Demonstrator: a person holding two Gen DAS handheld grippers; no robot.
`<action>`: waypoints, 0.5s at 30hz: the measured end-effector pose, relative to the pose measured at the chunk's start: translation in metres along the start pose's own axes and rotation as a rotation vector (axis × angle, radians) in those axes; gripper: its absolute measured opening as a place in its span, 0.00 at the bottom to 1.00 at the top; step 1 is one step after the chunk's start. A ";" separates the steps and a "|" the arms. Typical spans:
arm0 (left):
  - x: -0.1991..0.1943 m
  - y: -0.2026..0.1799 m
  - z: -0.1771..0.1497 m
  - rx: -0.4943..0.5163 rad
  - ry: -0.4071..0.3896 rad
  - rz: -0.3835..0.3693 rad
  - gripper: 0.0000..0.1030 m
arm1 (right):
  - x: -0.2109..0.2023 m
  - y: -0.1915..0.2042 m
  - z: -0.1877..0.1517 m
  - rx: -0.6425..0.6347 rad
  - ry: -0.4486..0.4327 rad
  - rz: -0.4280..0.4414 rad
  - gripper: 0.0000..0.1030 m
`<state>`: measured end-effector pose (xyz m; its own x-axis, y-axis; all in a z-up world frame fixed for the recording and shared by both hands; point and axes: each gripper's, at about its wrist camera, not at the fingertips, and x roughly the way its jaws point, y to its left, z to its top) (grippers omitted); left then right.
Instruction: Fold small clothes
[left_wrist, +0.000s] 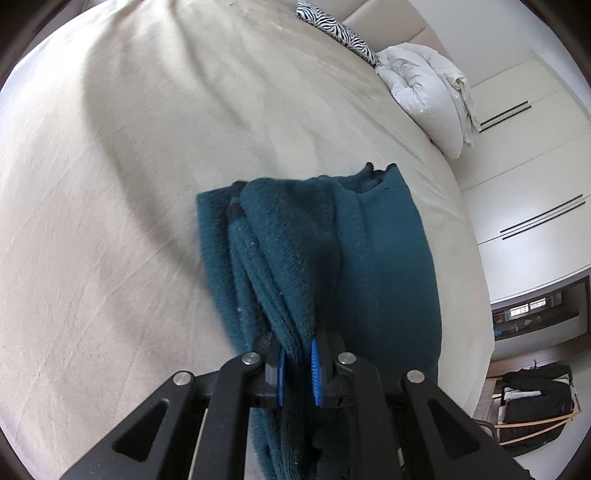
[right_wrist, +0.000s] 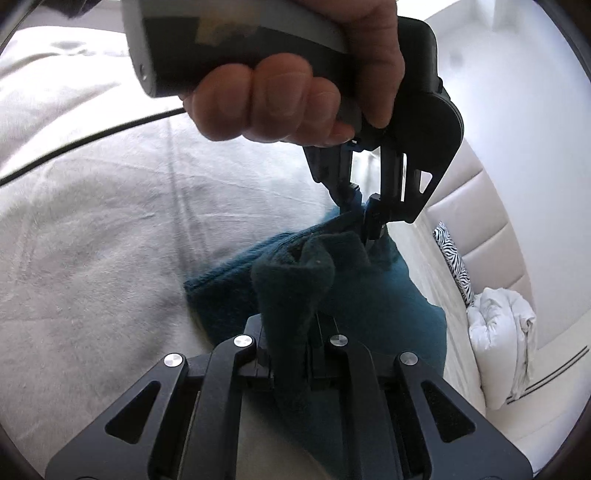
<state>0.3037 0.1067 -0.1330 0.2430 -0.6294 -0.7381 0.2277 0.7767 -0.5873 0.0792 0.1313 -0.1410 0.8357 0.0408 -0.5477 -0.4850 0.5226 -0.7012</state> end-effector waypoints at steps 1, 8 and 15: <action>0.001 0.002 -0.001 -0.006 -0.002 -0.008 0.12 | 0.003 0.003 0.001 -0.007 0.000 -0.002 0.12; 0.001 0.011 -0.006 -0.034 -0.027 -0.038 0.15 | -0.015 0.025 -0.003 -0.078 -0.001 -0.053 0.13; -0.004 0.013 -0.007 -0.055 -0.032 -0.049 0.16 | -0.069 -0.016 -0.029 0.197 0.003 0.190 0.14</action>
<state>0.2990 0.1196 -0.1400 0.2631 -0.6664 -0.6977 0.1878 0.7447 -0.6404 0.0213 0.0954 -0.1053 0.7335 0.1510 -0.6627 -0.5734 0.6611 -0.4839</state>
